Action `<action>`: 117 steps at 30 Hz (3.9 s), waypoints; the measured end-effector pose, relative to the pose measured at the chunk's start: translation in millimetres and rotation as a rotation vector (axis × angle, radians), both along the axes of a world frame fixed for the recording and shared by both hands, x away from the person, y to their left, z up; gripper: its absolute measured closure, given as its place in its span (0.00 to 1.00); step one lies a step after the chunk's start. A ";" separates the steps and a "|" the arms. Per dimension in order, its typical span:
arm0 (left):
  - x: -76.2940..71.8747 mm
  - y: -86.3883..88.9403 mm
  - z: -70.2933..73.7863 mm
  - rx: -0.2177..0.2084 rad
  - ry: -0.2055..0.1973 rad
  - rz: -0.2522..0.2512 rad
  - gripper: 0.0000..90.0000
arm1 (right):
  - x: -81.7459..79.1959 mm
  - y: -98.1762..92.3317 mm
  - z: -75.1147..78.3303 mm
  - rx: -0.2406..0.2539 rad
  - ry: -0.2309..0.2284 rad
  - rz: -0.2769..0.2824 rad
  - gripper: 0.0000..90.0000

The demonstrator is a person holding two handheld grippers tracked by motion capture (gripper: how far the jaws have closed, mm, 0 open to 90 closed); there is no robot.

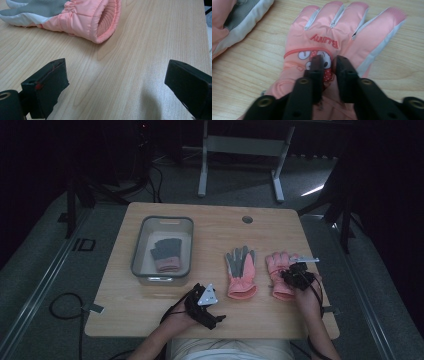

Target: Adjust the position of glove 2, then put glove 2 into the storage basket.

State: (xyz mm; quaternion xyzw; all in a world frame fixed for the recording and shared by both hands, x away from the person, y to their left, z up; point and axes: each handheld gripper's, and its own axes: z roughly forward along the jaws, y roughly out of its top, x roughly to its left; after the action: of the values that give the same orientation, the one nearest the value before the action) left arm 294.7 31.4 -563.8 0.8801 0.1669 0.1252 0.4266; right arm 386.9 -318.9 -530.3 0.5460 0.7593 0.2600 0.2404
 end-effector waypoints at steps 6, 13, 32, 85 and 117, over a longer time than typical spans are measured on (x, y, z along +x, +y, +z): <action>1.1 0.1 -0.2 -0.008 0.001 0.009 0.05 | 0.7 6.2 0.4 -0.008 0.012 -0.031 0.94; 1.1 0.6 -0.4 -0.007 0.003 0.005 0.05 | -6.9 1.6 26.2 0.049 -0.047 -0.069 0.96; 1.2 0.9 -0.1 -0.024 0.001 0.023 0.05 | -26.7 82.9 128.3 0.108 -0.234 0.034 0.96; 2.8 -0.5 0.6 -0.012 0.006 0.044 0.05 | -18.1 132.0 38.0 0.074 -0.059 0.154 0.78; 51.3 -8.2 72.7 -0.157 0.042 0.297 0.07 | -16.1 84.7 68.9 0.223 -0.150 0.329 0.17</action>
State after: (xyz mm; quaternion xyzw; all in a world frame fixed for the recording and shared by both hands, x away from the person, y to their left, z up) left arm 346.0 23.2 -491.1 0.8120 0.3132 0.1549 0.4675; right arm 370.7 -234.2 -461.4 0.4170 0.7848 0.4179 0.1887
